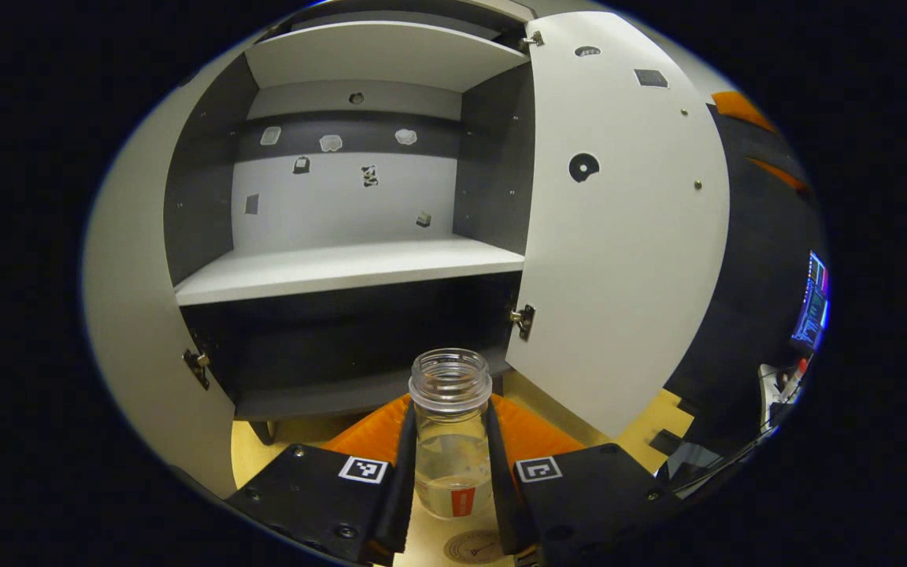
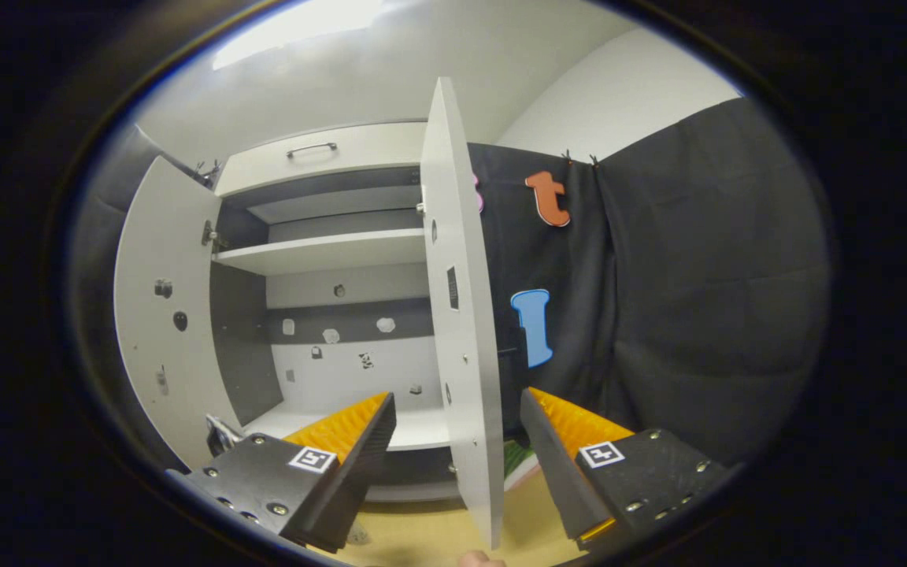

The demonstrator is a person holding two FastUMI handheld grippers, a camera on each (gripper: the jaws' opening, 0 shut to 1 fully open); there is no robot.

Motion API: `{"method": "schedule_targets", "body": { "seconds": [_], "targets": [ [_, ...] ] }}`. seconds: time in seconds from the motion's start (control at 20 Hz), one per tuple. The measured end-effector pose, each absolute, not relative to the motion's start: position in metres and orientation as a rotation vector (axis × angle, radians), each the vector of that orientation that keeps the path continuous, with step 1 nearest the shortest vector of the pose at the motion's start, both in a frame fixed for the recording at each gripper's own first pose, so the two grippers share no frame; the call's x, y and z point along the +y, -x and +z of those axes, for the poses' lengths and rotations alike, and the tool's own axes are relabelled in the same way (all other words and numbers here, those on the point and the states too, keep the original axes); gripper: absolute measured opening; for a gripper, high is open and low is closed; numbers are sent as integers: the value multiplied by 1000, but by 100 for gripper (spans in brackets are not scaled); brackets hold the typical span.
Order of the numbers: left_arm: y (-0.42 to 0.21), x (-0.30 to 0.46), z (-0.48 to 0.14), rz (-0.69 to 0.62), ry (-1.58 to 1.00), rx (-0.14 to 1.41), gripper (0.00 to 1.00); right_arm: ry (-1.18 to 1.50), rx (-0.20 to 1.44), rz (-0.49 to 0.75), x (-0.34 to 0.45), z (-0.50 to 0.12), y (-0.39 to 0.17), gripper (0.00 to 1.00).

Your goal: Grasp the bottle in the cabinet with the left hand and place it on the coaster, then close the right door with the right hand and the left door with the left hand.

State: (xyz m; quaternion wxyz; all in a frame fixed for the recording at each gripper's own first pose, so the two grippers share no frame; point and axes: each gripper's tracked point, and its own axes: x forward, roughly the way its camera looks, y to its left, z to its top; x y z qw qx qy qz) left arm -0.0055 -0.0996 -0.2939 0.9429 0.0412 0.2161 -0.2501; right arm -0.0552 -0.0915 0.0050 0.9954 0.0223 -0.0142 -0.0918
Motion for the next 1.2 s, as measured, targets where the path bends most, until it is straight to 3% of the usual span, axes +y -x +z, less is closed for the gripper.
{"method": "schedule_targets", "body": {
  "seconds": [0.05,0.1,0.55,1.2],
  "targets": [
    [11,-99,-303,-514,-76,458,45,-44,-28,-184,-92,6,55,93],
    [15,-98,-311,-512,-70,470,45,-44,-28,-184,-92,5,55,96],
    [42,-93,-372,-516,-47,569,45,-38,-30,-186,-93,5,53,96],
    [79,-92,-412,-539,-77,629,46,-26,-18,-173,-87,0,51,96]
  ]
}}
